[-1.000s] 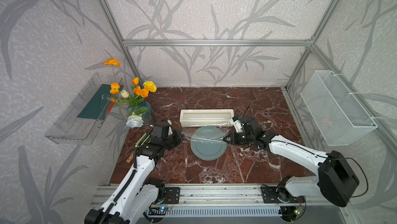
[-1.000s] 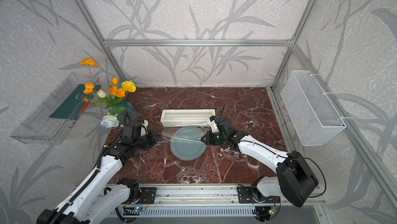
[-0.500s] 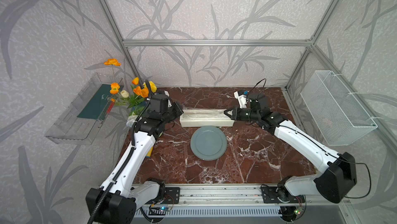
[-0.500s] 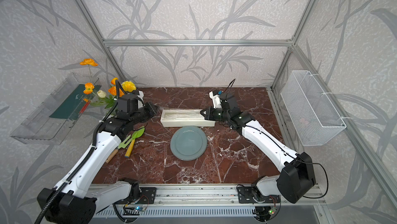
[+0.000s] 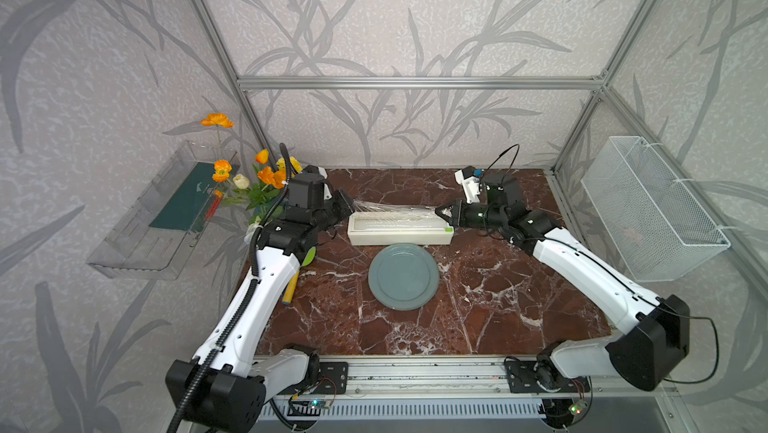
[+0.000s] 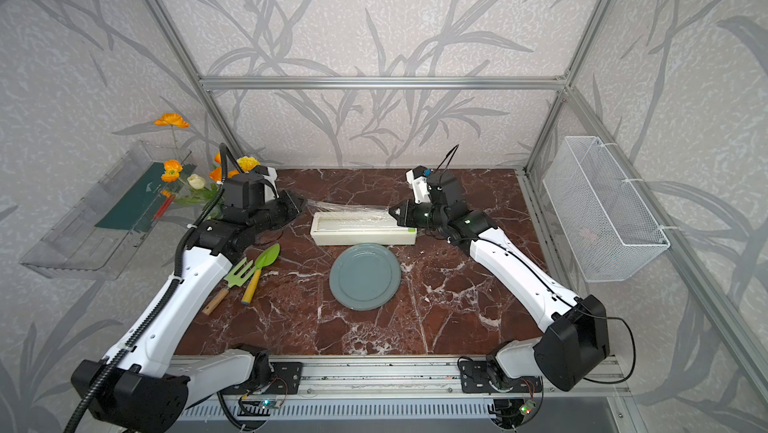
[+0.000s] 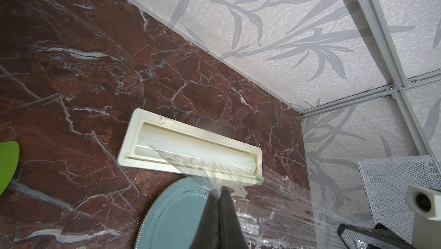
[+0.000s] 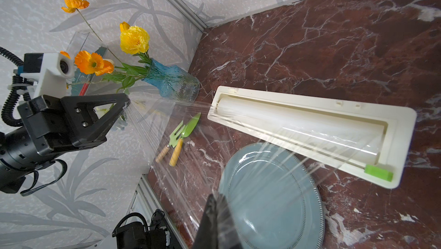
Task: Wrap the plate with plastic wrap
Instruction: Pull the plastic wrap from the plastic wrap cutting box.
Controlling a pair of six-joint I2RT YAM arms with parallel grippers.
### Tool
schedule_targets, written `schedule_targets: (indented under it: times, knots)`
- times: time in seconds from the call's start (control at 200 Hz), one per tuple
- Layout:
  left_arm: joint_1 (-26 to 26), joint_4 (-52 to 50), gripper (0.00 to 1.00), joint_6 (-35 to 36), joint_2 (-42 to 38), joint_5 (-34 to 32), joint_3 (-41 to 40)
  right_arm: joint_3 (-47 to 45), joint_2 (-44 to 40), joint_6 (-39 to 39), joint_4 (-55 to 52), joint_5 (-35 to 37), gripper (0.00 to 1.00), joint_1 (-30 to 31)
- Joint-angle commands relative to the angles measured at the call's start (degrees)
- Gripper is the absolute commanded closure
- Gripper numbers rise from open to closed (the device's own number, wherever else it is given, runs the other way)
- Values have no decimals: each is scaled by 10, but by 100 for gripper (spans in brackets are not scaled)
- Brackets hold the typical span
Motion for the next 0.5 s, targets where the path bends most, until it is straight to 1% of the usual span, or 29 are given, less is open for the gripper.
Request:
schedule_targets:
  times: [0.0, 0.37, 0.495]
  knots:
    - [12, -5, 100, 12, -7, -24, 27, 24, -6, -6, -9, 0, 100, -6]
    - [12, -7, 100, 11, -22, -22, 27, 25, -18, 1, -11, -5, 100, -6]
    - [12, -7, 100, 10, -29, -21, 32, 41, -22, -1, -14, -6, 100, -6]
